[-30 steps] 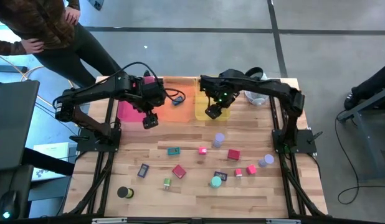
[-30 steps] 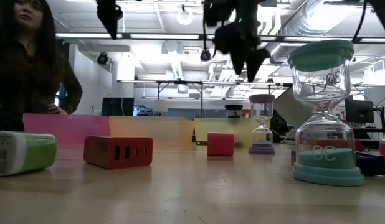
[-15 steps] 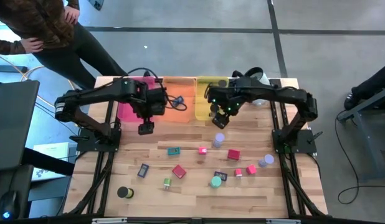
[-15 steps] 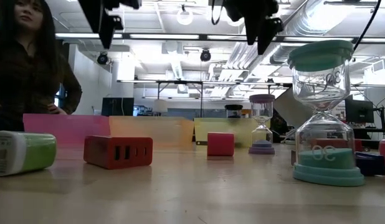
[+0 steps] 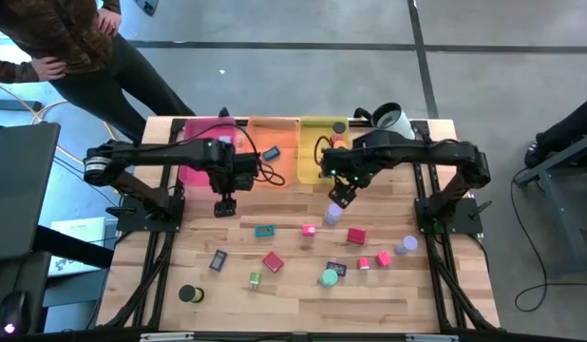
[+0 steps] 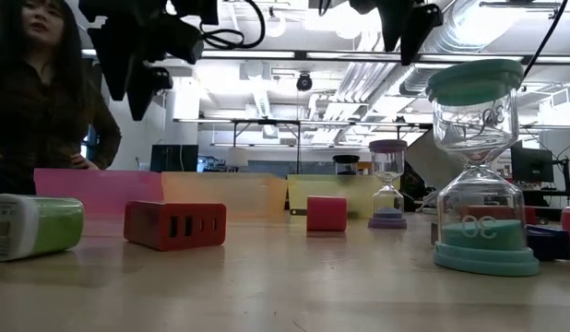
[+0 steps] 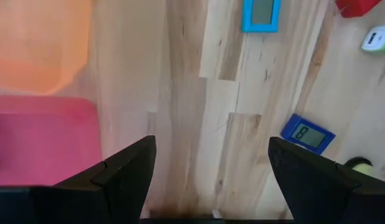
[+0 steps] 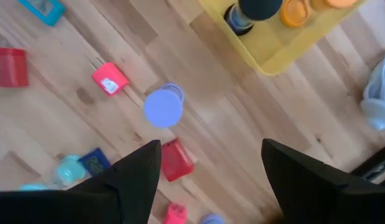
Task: Pick & Place Office items
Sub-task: Put the light blue digital clock into the orange bin
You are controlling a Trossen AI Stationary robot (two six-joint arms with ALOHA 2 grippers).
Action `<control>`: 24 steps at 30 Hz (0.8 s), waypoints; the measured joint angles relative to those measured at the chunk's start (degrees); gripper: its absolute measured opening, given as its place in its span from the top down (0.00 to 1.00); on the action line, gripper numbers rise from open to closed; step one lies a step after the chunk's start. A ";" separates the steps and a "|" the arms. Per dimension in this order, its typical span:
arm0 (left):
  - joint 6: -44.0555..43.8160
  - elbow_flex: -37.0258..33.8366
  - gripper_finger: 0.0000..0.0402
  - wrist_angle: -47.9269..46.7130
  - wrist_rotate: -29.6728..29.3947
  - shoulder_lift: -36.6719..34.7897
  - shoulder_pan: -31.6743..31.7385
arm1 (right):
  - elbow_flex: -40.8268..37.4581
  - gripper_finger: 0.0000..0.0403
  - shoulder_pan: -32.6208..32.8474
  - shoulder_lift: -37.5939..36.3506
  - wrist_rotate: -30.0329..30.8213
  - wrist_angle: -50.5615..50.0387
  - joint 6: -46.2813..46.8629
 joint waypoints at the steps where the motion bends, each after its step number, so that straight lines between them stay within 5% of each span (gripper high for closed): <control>1: -0.99 -0.24 0.25 0.17 0.12 0.00 0.00 | 0.00 0.34 0.35 -0.32 -0.04 0.05 1.08; 11: -6.65 -0.55 0.25 2.29 0.32 0.00 -1.03 | -0.02 0.34 5.70 -1.87 0.45 -0.02 10.70; 24: -14.30 -0.55 0.25 5.37 -8.31 0.02 -7.01 | -0.04 0.34 10.69 -5.28 5.97 0.05 7.03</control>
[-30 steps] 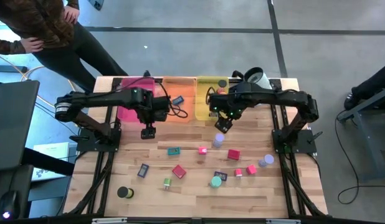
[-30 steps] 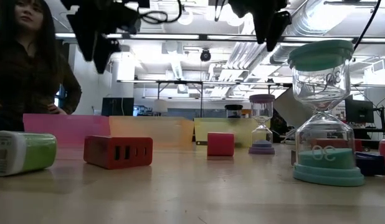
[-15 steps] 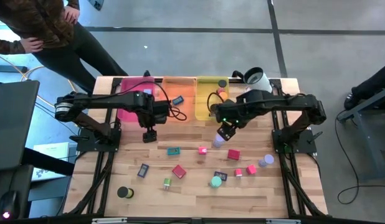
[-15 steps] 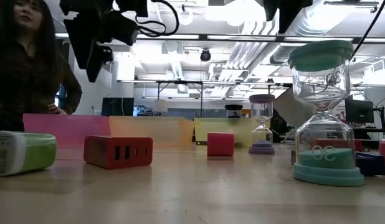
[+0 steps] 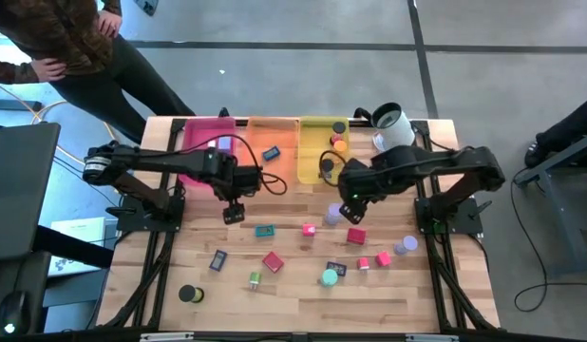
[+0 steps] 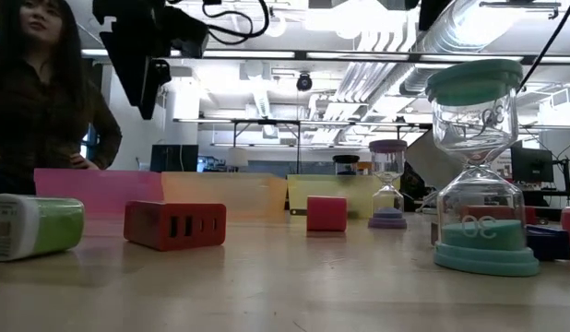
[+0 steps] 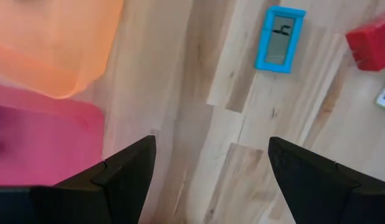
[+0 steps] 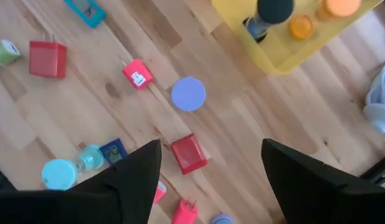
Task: Pick & Place Office items
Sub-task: Put the light blue digital clock into the orange bin
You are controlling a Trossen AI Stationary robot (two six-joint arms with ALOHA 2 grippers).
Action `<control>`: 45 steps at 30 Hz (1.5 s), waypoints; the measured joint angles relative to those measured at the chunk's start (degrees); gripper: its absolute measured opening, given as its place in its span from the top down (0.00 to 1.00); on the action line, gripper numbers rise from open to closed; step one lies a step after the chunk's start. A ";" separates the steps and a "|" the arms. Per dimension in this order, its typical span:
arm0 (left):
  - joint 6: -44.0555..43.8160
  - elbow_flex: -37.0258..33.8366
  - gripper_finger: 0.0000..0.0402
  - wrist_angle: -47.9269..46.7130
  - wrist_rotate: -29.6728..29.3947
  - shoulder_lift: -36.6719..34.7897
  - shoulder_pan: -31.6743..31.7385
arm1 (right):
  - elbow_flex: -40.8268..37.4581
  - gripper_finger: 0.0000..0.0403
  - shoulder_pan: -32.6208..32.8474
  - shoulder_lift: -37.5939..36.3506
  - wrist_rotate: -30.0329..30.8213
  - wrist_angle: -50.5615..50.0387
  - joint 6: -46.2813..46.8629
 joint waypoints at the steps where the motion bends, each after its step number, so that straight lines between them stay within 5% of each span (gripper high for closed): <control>1: 0.56 0.00 0.25 0.17 -0.35 0.00 -0.57 | 0.00 0.34 0.16 -0.66 0.53 -0.04 -0.23; 10: 0.98 -1.69 0.25 11.68 -2.89 0.00 -5.62 | 0.00 0.34 2.28 -6.58 3.23 -0.06 -1.19; 24: 0.47 -14.92 0.25 30.83 -2.92 0.02 -9.28 | 0.00 0.34 7.05 -9.31 3.17 -0.07 -4.65; 45: 2.03 -18.65 0.25 36.75 -2.47 0.02 -12.73 | 0.00 0.34 11.83 -15.03 7.76 -0.10 -5.29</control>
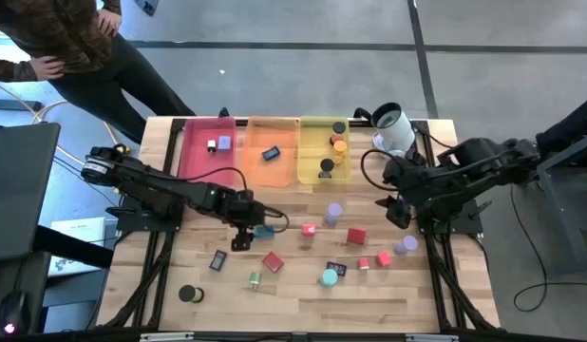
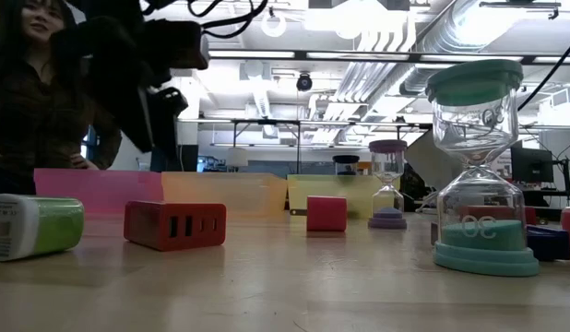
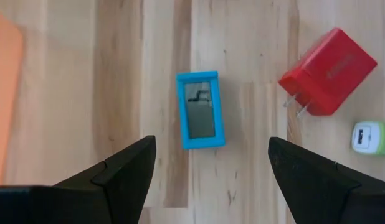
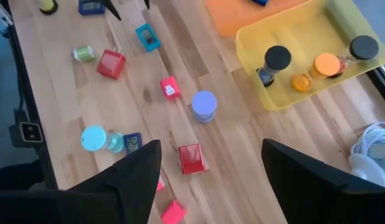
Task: Pick & Place Office items
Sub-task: Put the light blue digital clock into the orange bin
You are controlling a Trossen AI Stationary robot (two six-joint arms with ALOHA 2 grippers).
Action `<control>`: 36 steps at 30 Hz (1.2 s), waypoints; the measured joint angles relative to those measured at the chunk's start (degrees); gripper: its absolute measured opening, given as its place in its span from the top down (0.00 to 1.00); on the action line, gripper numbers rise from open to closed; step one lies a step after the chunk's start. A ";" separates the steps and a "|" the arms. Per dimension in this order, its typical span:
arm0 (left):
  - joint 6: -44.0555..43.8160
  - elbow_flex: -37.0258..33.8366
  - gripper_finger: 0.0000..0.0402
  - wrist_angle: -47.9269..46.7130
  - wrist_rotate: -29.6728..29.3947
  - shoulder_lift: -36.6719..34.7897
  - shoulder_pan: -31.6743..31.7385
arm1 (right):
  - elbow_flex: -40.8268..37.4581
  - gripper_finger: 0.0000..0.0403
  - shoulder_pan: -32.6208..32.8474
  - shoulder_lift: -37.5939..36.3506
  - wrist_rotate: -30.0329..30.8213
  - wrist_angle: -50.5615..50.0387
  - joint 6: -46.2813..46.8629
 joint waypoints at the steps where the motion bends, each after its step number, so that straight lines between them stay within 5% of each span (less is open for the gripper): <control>1: -0.23 -0.73 0.25 1.01 -0.08 0.00 -0.34 | 0.00 0.34 0.00 -0.31 0.04 0.02 0.07; 28: 1.23 -5.86 0.25 8.75 -1.97 0.00 -1.04 | 0.00 0.34 -0.07 -1.36 1.90 0.02 -0.23; 36: 0.26 -11.15 0.25 18.89 -3.52 0.85 -1.07 | 0.00 0.34 -0.07 -1.36 1.89 0.02 0.01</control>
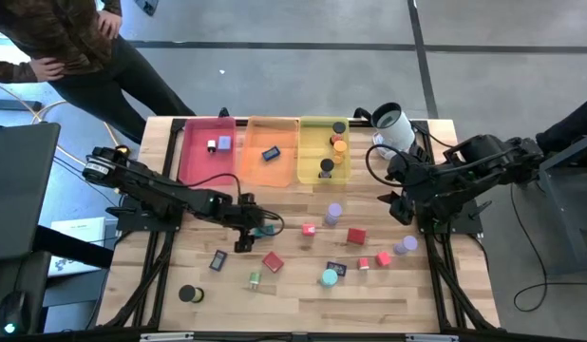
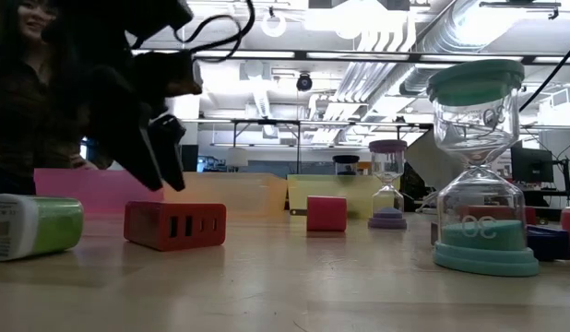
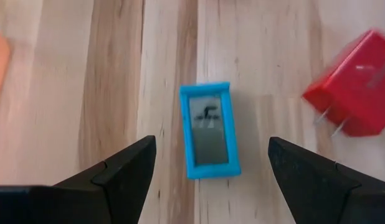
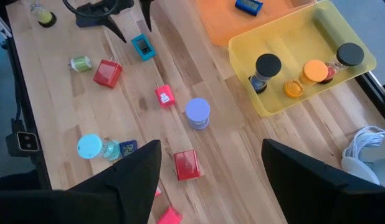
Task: Pick & Place Office items
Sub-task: Put the light blue digital clock into the orange bin
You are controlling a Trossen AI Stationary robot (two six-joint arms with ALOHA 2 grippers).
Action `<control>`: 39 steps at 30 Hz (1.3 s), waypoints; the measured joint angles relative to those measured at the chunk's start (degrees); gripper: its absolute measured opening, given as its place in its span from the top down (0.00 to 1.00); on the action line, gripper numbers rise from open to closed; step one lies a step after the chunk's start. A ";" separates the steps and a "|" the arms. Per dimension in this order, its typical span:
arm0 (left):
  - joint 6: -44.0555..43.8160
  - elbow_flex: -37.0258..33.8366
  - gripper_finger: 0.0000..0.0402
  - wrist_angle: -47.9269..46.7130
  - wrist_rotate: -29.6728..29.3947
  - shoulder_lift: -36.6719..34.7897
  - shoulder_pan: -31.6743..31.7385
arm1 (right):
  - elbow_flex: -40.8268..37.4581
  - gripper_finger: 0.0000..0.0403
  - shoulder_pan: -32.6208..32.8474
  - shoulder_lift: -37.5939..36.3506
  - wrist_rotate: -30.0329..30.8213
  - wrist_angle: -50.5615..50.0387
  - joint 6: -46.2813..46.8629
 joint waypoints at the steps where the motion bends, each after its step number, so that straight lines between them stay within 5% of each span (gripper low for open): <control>1: -0.08 -0.67 0.25 0.76 -0.32 0.00 0.00 | 0.00 0.34 0.00 0.00 -0.01 0.00 0.02; 11: -0.08 -3.30 0.25 7.46 -0.65 0.76 -0.07 | 0.00 0.34 0.00 0.00 -0.02 0.00 -0.01; 28: -4.11 -3.06 0.26 13.64 -1.51 12.57 -1.99 | 0.00 0.34 0.00 0.00 -0.45 0.00 -0.57; 33: -4.23 -3.08 0.39 13.59 -1.46 12.48 -1.97 | 0.00 0.34 0.00 0.00 -0.45 0.00 -2.44; 39: -5.05 -3.12 0.65 13.26 -1.54 12.57 -2.92 | 0.00 0.34 0.00 0.00 -0.45 0.00 -3.30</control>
